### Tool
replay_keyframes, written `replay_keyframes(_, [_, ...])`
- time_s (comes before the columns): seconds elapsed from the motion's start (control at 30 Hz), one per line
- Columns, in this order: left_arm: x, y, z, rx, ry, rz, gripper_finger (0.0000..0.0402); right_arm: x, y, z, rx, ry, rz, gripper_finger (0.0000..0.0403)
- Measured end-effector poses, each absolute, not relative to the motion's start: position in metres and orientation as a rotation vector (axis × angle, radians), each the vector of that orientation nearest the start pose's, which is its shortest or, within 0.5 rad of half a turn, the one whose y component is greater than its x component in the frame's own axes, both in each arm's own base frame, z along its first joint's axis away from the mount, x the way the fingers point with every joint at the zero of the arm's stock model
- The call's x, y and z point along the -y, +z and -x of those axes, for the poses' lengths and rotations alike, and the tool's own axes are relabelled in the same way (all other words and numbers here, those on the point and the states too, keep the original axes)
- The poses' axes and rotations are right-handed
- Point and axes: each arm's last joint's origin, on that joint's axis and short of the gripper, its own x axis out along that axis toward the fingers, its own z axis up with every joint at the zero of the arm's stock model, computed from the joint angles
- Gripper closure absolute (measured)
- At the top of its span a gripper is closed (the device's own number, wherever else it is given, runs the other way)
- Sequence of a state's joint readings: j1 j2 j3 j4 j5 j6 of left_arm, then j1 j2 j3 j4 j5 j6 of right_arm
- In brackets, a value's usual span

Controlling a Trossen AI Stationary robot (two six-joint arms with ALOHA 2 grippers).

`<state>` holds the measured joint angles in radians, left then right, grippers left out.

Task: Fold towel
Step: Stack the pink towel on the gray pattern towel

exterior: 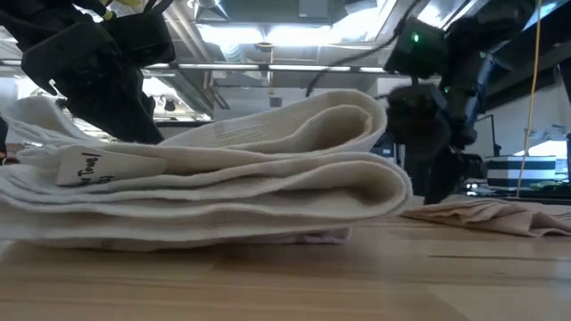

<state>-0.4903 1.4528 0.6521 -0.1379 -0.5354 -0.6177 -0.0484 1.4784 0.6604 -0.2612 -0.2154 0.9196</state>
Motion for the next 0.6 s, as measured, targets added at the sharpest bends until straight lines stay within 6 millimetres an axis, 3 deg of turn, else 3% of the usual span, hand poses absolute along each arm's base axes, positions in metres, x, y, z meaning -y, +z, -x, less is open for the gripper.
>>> replay_keyframes(0.2, [0.108,0.157,-0.234,-0.759,0.287,0.125,0.0224,0.006,0.179,-0.262,-1.117,-0.162,-0.846,0.0146])
replay_keyframes(0.4, [0.108,0.157,-0.234,-0.759,0.288,0.130,0.0224,0.035,0.217,-0.265,-1.146,-0.125,-0.372,0.0146])
replay_keyframes(0.5, [0.108,0.157,-0.234,-0.758,0.289,0.132,0.0224,0.051,0.221,-0.265,-1.132,-0.103,-0.145,0.0146])
replay_keyframes(0.6, [0.109,0.157,-0.234,-0.763,0.282,0.136,0.0224,0.068,0.214,-0.261,-1.161,-0.059,-0.089,0.0146])
